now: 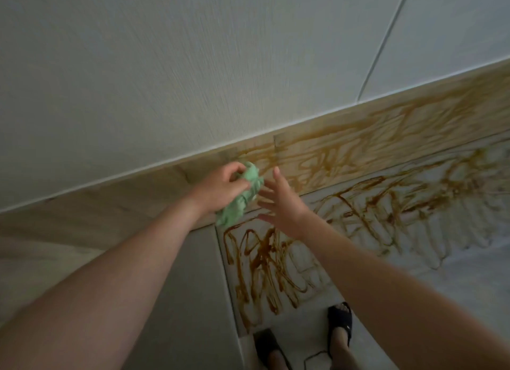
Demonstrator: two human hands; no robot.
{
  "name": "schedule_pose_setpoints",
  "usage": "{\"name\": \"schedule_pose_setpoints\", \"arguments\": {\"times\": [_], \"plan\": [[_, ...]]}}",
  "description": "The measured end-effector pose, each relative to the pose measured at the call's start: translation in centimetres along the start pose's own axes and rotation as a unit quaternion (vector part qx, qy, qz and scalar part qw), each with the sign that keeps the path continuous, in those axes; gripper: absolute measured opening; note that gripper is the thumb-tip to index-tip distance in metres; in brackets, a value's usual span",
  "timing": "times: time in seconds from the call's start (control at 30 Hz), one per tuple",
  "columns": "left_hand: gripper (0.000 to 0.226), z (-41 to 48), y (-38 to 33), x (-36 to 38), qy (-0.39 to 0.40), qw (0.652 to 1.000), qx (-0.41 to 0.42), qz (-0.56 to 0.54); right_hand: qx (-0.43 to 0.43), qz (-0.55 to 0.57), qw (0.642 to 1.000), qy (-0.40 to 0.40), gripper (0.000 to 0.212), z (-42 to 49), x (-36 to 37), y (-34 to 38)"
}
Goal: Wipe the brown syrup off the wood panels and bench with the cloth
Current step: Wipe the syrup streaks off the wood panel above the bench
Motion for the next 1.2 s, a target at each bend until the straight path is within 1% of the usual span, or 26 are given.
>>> {"name": "schedule_pose_setpoints", "arguments": {"times": [0.03, 0.07, 0.1, 0.17, 0.23, 0.3, 0.4, 0.43, 0.5, 0.6, 0.67, 0.7, 0.73, 0.77, 0.83, 0.9, 0.93, 0.97, 1.03, 1.07, 1.1, 1.13, 1.17, 1.2], "plan": [[0.019, 0.0, -0.4, 0.7, 0.033, 0.999, -0.005, 0.007, 0.018, 0.09, 0.994, 0.065, 0.077, 0.4, 1.3, -0.6], [0.028, 0.1, -0.7, 1.2, 0.062, 0.998, -0.017, 0.017, 0.033, 0.167, 0.981, 0.088, 0.079, 0.8, 2.2, -0.9], [0.035, 0.2, -0.8, 1.5, 0.083, 0.996, -0.021, 0.041, 0.047, 0.227, 0.97, 0.079, 0.076, 1.1, 2.8, -1.3], [0.042, 0.8, -0.8, 1.0, 0.094, 0.987, -0.008, 0.13, 0.046, 0.288, 0.956, 0.02, 0.064, 2.1, 3.2, -1.5], [0.04, 1.4, -0.3, -0.7, 0.052, 0.98, 0.01, 0.191, 0.028, 0.315, 0.948, -0.031, 0.06, 2.5, 3.3, -0.9], [0.033, 1.8, 0.5, -2.8, -0.016, 0.967, 0.046, 0.251, -0.008, 0.335, 0.939, -0.08, 0.06, 2.4, 2.9, 0.4], [0.021, 1.6, 2.7, -5.4, -0.103, 0.922, 0.124, 0.353, -0.06, 0.399, 0.904, -0.143, 0.061, 1.7, 2.1, 3.7], [0.021, 1.4, 3.5, -5.8, -0.117, 0.906, 0.14, 0.382, -0.059, 0.431, 0.888, -0.146, 0.064, 2.1, 2.1, 5.1], [0.03, 0.8, 5.2, -6.1, -0.129, 0.881, 0.153, 0.428, -0.045, 0.475, 0.871, -0.122, 0.07, 3.7, 3.5, 7.5], [0.056, 0.1, 7.5, -5.9, -0.137, 0.876, 0.133, 0.443, -0.023, 0.459, 0.887, -0.042, 0.077, 6.3, 9.4, 8.0], [0.069, -0.4, 8.6, -5.5, -0.132, 0.879, 0.13, 0.439, 0.007, 0.483, 0.876, 0.01, 0.084, 7.1, 12.3, 6.6], [0.072, -0.6, 9.0, -5.4, -0.128, 0.878, 0.131, 0.442, 0.025, 0.491, 0.87, 0.024, 0.086, 7.3, 12.4, 6.4], [0.075, -0.6, 9.3, -5.3, -0.125, 0.878, 0.129, 0.444, 0.032, 0.501, 0.865, 0.02, 0.087, 7.5, 11.4, 6.6], [0.077, -0.6, 9.6, -5.3, -0.123, 0.877, 0.126, 0.447, 0.026, 0.501, 0.865, -0.007, 0.087, 7.8, 9.5, 7.2], [0.08, -0.3, 9.8, -5.2, -0.114, 0.879, 0.12, 0.446, -0.006, 0.499, 0.862, -0.094, 0.085, 8.0, 5.1, 9.3], [0.081, -0.1, 10.0, -5.1, -0.12, 0.88, 0.12, 0.444, -0.035, 0.519, 0.841, -0.148, 0.08, 7.9, 3.7, 10.2], [0.081, 0.0, 9.9, -4.9, -0.128, 0.879, 0.123, 0.443, -0.042, 0.517, 0.841, -0.152, 0.076, 7.9, 4.3, 10.0], [0.081, 0.0, 9.9, -4.8, -0.136, 0.88, 0.121, 0.439, -0.036, 0.512, 0.848, -0.135, 0.075, 8.7, 5.6, 9.1], [0.082, 0.1, 9.7, -4.5, -0.152, 0.877, 0.119, 0.441, -0.003, 0.517, 0.855, -0.048, 0.076, 10.1, 8.8, 6.9], [0.081, 0.1, 9.6, -4.4, -0.157, 0.872, 0.117, 0.448, 0.021, 0.524, 0.851, -0.006, 0.078, 10.3, 9.9, 6.3], [0.08, 0.1, 9.3, -4.3, -0.161, 0.866, 0.115, 0.46, 0.045, 0.527, 0.849, 0.002, 0.082, 10.9, 9.7, 5.9], [0.079, 0.3, 9.1, -4.2, -0.164, 0.857, 0.113, 0.475, 0.061, 0.527, 0.848, 0.0, 0.083, 11.0, 8.9, 6.0], [0.079, 0.4, 9.0, -4.2, -0.166, 0.847, 0.114, 0.492, 0.074, 0.527, 0.846, -0.029, 0.081, 11.0, 7.7, 6.4], [0.08, 0.5, 9.1, -4.1, -0.167, 0.838, 0.121, 0.505, 0.067, 0.523, 0.846, -0.072, 0.076, 10.3, 6.3, 6.9]]}}
Point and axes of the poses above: each hand's wrist, its own z-axis towards the middle knuckle, its own x-axis out of the palm, y = z × x, the point moved 3 cm from there along z, towards the middle knuckle, and after that the axes turned 6 degrees about x, right-handed, at the moved point
